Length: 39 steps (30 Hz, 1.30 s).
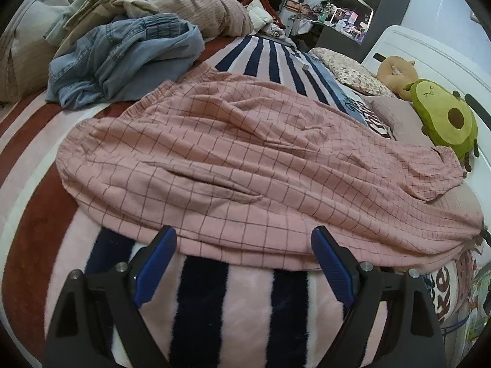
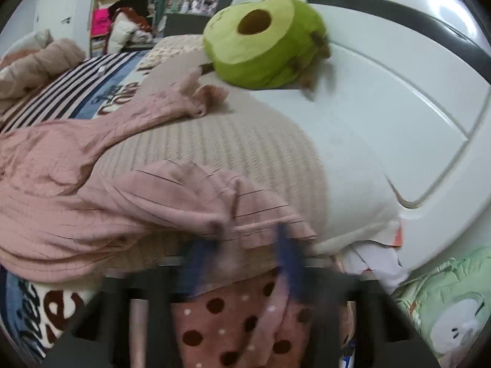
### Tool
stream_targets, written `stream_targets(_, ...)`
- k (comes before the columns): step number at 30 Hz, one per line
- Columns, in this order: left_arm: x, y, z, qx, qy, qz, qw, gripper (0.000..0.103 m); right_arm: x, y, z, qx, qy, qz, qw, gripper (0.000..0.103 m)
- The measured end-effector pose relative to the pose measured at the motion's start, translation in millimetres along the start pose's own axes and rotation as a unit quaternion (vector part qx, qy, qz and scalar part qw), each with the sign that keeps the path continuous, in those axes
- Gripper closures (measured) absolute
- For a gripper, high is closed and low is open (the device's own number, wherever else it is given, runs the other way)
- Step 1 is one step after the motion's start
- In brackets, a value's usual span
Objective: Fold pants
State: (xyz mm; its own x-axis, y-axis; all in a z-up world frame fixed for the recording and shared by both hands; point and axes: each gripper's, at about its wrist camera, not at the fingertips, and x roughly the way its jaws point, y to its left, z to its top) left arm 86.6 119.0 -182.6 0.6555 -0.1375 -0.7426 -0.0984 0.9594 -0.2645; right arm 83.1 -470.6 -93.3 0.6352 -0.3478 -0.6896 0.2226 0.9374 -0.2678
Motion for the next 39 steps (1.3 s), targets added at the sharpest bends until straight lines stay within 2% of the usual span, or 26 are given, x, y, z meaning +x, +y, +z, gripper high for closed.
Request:
stream_targets(5,-15.6,-3.7,5.1,0.005,-0.019,-0.001,0.9998,0.016,-40.4,-8.7,14.7,0.001,-0.054,0.000,0.999,0.102)
stream_targets(12,-39.5,-9.9,8.8,0.011,-0.044,-0.005,0.9990,0.016,-102.2,-17.0,38.9,-0.013,-0.104,0.019,0.994,0.103)
stream_targets(15,-44.5,-10.4,9.5,0.012,-0.050,-0.003,0.9987,0.016,-115.4,-19.0,49.8,-0.021,-0.117,0.012,0.993,0.103)
stream_targets(18,-44.9,-10.2,8.1,0.010,-0.049,0.002,0.9987,0.016,-105.0,-23.4,63.9,-0.025,-0.101,0.013,0.995,0.103)
stream_targets(23,-37.3,-9.3,5.9,0.008,-0.040,0.014,0.9991,0.015,-49.3,-22.5,65.2,-0.021,-0.041,0.022,0.999,0.102)
stream_targets(28,-19.4,-7.0,7.0,0.007,-0.023,0.030,0.9993,0.015,1.6,-20.5,67.2,-0.003,-0.029,0.005,1.000,0.101)
stream_targets(30,-10.9,-7.0,8.4,0.008,-0.017,0.036,0.9992,0.015,15.9,-16.8,69.9,-0.001,-0.029,-0.002,1.000,0.092)
stream_targets(32,-4.6,-7.7,9.4,0.010,-0.011,0.036,0.9992,0.015,23.2,-8.6,71.8,-0.019,-0.027,-0.017,0.999,0.077)
stream_targets(34,-0.8,-8.4,10.1,0.012,-0.008,0.034,0.9993,0.015,20.2,-3.3,73.2,-0.033,-0.037,-0.023,0.999,0.051)
stream_targets(36,-0.5,-7.7,10.3,0.011,-0.010,0.032,0.9994,0.015,6.0,-3.1,75.9,-0.034,-0.059,-0.009,0.998,0.040)
stream_targets(39,-3.3,-7.3,9.5,0.010,-0.011,0.031,0.9994,0.015,-21.5,-5.8,78.2,-0.037,-0.080,0.032,0.996,0.040)
